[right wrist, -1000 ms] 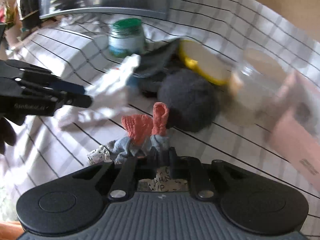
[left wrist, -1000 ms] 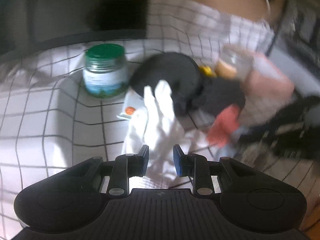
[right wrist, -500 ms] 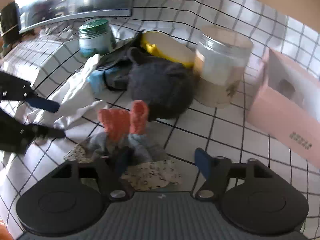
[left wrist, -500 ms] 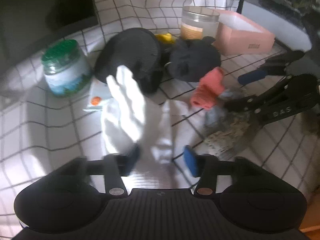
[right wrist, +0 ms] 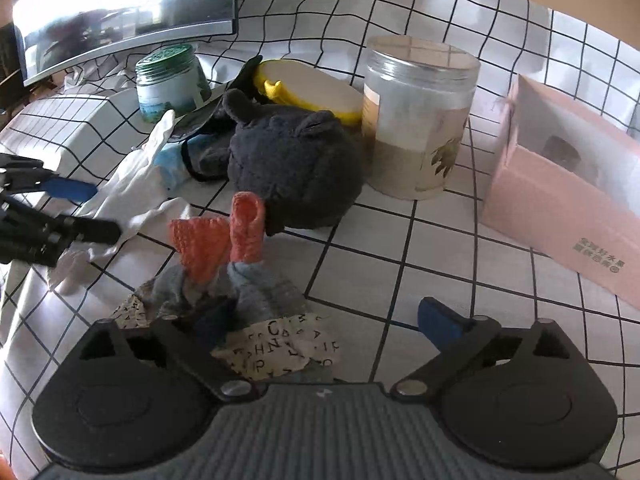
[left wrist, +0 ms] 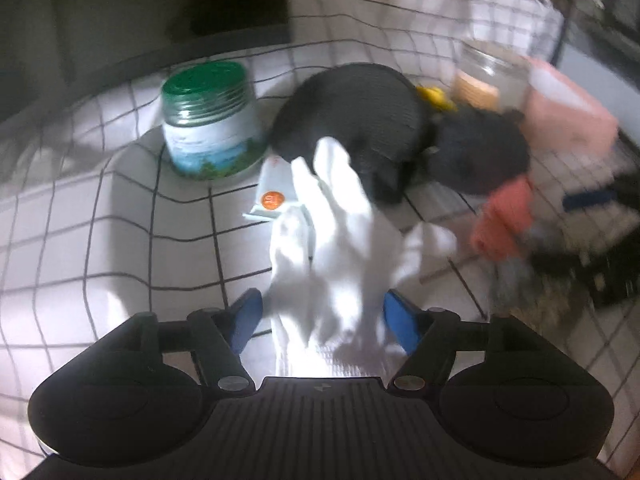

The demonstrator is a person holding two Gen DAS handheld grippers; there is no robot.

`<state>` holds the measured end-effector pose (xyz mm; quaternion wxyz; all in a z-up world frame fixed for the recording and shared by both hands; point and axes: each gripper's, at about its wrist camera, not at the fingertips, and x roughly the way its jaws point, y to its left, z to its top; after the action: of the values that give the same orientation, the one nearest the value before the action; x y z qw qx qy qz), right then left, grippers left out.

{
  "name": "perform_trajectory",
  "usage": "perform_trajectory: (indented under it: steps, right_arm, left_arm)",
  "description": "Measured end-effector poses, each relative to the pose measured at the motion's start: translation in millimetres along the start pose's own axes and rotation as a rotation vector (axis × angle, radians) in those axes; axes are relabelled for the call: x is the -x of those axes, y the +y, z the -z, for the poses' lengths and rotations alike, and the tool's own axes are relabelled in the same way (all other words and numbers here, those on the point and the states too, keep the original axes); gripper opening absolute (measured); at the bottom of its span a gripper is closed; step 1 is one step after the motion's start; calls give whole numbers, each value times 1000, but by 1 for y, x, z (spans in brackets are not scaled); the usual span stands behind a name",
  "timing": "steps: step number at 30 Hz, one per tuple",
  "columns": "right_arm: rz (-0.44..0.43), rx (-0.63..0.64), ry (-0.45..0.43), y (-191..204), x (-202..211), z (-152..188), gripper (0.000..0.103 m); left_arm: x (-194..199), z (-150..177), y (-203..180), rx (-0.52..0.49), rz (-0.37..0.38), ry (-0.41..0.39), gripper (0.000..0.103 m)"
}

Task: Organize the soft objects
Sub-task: 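Grasp the white glove with the left tool while the right tool grasps the orange socks, then drop the white glove into the pink box with the left tool while the right tool carries the socks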

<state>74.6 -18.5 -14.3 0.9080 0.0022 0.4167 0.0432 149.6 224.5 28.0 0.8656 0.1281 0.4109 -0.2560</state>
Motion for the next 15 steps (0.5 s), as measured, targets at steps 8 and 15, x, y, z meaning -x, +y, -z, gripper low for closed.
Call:
perform_trajectory:
  steps: [8,15]
  right_arm:
    - [42,-43,14,7,3,2,103]
    - [-17,18,64,6,1,-7,98]
  left_arm:
    - [-3,0,-14,4,-5,-9,79]
    - [2,7,-16,11,-17,-38,61]
